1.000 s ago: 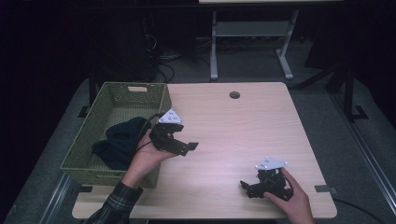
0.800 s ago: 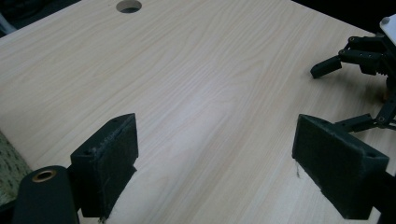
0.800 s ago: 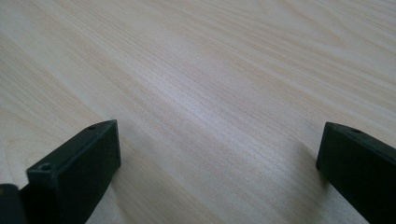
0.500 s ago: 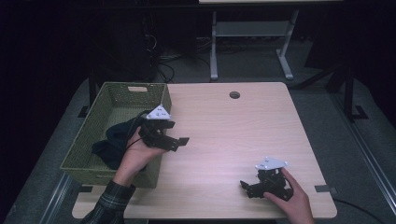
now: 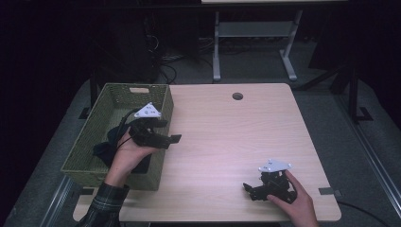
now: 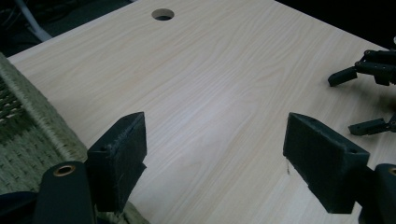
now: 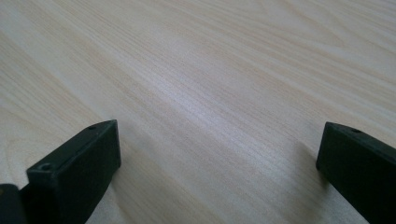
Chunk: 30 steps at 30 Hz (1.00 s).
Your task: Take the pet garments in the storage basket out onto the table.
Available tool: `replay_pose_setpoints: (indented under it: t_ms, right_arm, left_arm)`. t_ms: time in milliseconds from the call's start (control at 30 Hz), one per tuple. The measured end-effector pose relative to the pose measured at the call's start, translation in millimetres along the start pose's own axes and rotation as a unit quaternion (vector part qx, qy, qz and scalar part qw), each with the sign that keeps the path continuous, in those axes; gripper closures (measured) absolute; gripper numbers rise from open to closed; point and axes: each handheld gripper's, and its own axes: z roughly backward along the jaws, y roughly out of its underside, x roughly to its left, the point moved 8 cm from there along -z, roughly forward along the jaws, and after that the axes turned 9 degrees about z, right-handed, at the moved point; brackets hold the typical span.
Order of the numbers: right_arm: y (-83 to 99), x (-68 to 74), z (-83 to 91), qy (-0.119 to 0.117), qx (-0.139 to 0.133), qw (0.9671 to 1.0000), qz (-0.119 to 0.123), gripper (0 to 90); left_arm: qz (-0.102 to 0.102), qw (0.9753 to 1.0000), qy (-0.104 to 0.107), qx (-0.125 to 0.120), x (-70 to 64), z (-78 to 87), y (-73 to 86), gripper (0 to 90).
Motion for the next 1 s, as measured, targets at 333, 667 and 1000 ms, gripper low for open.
replay_pose_setpoints:
  t_ms: [333, 667, 1000]
  right_arm:
    - [0.0, 0.1, 0.0, 0.0, 0.0, 1.0, 0.0, 0.0]
    - [0.0, 0.0, 0.0, 0.0, 0.0, 1.0, 0.0, 0.0]
    - [0.0, 0.1, 0.1, 0.0, 0.0, 1.0, 0.0, 0.0]
  left_arm:
    - [0.009, 0.9999, -0.008, -0.003, 13.4, 9.6, 2.5, 21.0]
    - [0.014, 0.9996, -0.024, -0.005, 27.9, 18.4, 5.5, 21.0]
    - [0.019, 0.9988, -0.045, -0.004, 45.2, 28.0, 10.3, 21.0]
